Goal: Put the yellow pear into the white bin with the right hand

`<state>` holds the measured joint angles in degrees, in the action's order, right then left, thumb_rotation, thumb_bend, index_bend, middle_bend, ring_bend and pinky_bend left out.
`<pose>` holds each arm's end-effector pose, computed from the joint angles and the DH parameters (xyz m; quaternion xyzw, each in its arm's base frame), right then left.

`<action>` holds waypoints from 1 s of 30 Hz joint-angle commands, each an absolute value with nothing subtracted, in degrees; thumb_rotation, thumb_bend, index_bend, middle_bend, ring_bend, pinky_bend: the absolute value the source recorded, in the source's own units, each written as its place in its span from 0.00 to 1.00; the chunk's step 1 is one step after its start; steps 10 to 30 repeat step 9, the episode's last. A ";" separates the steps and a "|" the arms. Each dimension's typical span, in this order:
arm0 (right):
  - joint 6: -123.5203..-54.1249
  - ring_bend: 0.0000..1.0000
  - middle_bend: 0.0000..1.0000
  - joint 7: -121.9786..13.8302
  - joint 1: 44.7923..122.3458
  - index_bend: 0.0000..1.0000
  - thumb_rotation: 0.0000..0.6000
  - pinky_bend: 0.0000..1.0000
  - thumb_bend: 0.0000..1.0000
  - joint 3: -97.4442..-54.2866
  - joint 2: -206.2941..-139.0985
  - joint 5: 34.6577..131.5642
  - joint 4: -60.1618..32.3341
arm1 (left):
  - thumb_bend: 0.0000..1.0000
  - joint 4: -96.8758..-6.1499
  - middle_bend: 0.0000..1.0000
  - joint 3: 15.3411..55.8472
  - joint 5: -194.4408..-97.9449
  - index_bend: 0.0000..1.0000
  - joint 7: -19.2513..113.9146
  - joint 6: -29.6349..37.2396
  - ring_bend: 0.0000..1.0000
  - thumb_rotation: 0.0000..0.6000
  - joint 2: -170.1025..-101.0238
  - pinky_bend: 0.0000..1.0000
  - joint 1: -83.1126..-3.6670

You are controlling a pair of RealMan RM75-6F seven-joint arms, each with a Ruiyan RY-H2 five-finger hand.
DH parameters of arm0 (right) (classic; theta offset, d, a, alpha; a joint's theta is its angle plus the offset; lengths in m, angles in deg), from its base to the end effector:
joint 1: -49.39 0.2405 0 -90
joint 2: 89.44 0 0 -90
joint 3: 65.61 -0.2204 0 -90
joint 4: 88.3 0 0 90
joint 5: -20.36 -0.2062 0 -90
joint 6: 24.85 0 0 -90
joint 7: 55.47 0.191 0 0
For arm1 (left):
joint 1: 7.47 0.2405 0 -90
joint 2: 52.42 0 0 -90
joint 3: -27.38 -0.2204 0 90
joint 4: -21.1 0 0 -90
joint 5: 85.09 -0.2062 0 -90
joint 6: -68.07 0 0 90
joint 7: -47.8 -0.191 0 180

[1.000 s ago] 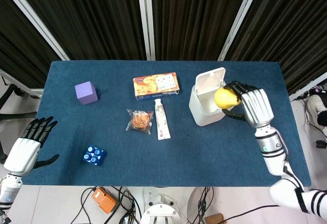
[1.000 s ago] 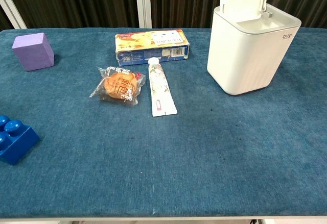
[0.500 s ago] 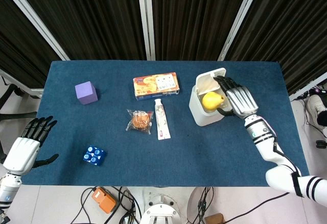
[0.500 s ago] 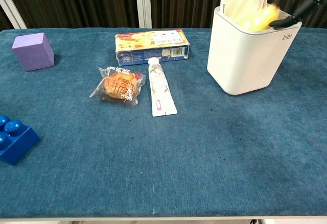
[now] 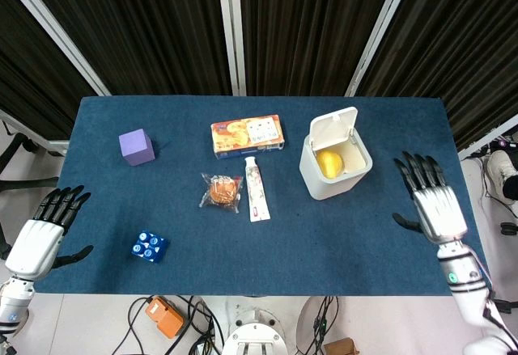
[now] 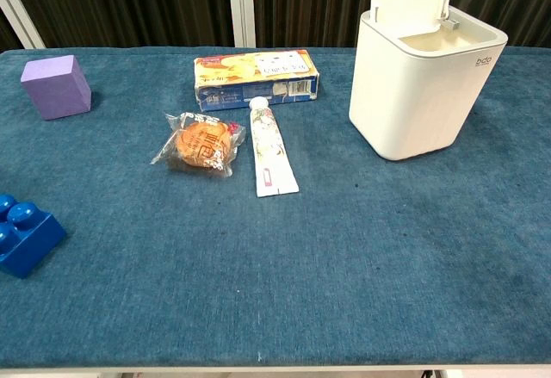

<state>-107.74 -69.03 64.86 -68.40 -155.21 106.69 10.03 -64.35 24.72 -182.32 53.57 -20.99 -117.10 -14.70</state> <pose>-0.2085 -0.2653 0.1219 0.6602 -0.3047 0.4028 0.5559 -0.2614 0.2141 0.1335 -0.6652 -0.3416 -0.4188 0.5152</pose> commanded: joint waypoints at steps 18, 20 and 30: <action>-117.95 0.00 0.00 -64.33 53.46 0.00 1.00 0.00 0.27 -61.90 -158.80 112.78 3.20 | 0.10 -64.63 0.00 24.41 -183.01 0.00 51.99 -20.72 0.00 1.00 -117.54 0.00 -14.69; -117.95 0.00 0.00 -64.33 53.46 0.00 1.00 0.00 0.27 -61.90 -158.80 112.78 3.20 | 0.10 -64.63 0.00 24.41 -183.01 0.00 51.99 -20.72 0.00 1.00 -117.54 0.00 -14.69; -117.95 0.00 0.00 -64.33 53.46 0.00 1.00 0.00 0.27 -61.90 -158.80 112.78 3.20 | 0.10 -64.63 0.00 24.41 -183.01 0.00 51.99 -20.72 0.00 1.00 -117.54 0.00 -14.69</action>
